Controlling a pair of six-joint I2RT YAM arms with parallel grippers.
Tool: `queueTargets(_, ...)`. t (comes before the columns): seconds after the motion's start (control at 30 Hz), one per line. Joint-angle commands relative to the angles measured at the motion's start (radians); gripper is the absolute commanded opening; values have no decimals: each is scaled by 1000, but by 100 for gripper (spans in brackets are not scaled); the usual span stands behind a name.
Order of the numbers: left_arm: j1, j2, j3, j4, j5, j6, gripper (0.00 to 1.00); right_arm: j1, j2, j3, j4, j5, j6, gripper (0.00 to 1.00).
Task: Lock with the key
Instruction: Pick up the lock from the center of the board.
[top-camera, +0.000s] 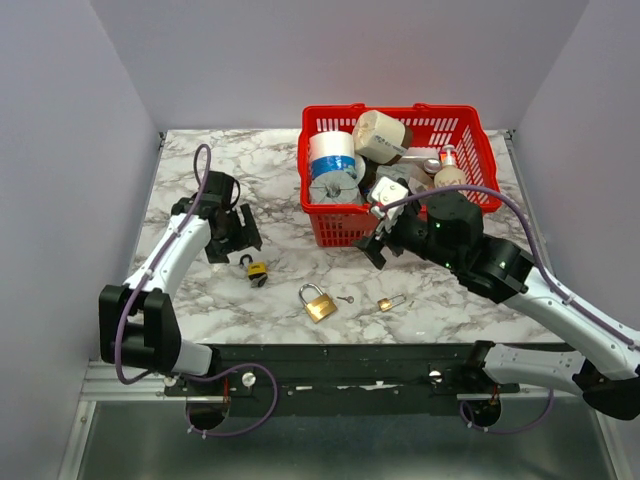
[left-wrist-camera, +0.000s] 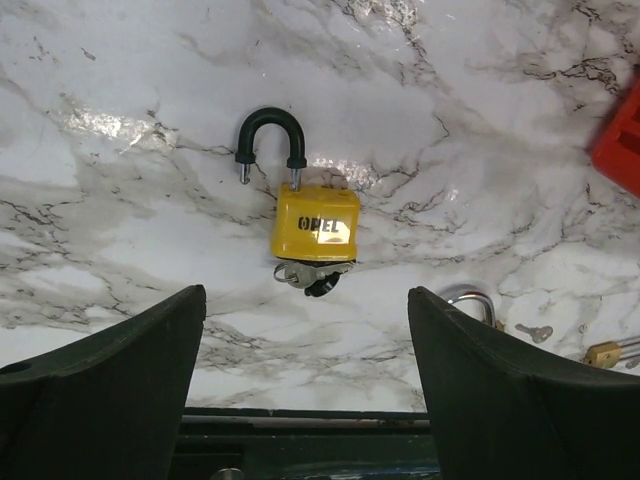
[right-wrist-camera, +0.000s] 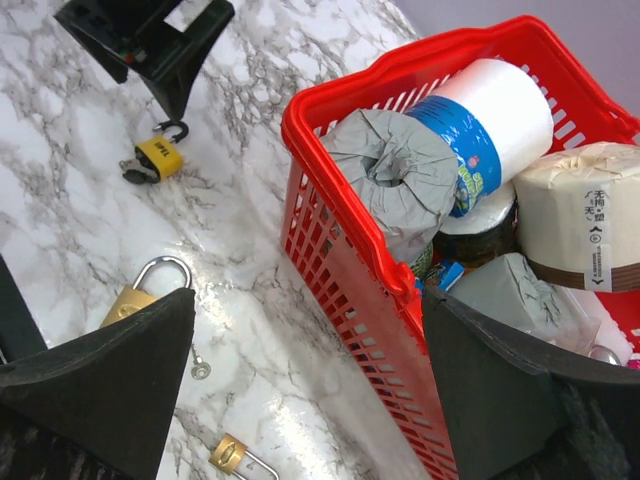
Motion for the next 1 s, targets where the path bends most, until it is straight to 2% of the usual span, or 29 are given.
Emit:
queueTargets(0.0, -4, 72, 5, 43, 4, -34, 89, -3, -12, 26, -93, -72, 10, 100)
queueTargets(0.23, -43, 128, -81, 80, 6, -111, 89, -5, 30, 46, -119, -68, 38, 100)
queueTargets(0.33, -61, 164, -81, 91, -5, -117, 88, -3, 31, 43, -133, -94, 3, 100)
queueTargets(0.47, -67, 202, -62, 99, -10, -120, 82, -3, 25, 57, -163, -158, -16, 100)
queueTargets(0.67, -87, 248, -84, 119, 12, -137, 78, -3, 34, 69, -169, -145, -19, 100)
queueTargets(0.97, -89, 277, -44, 107, -88, -106, 75, -3, 27, 55, -171, -161, -13, 100)
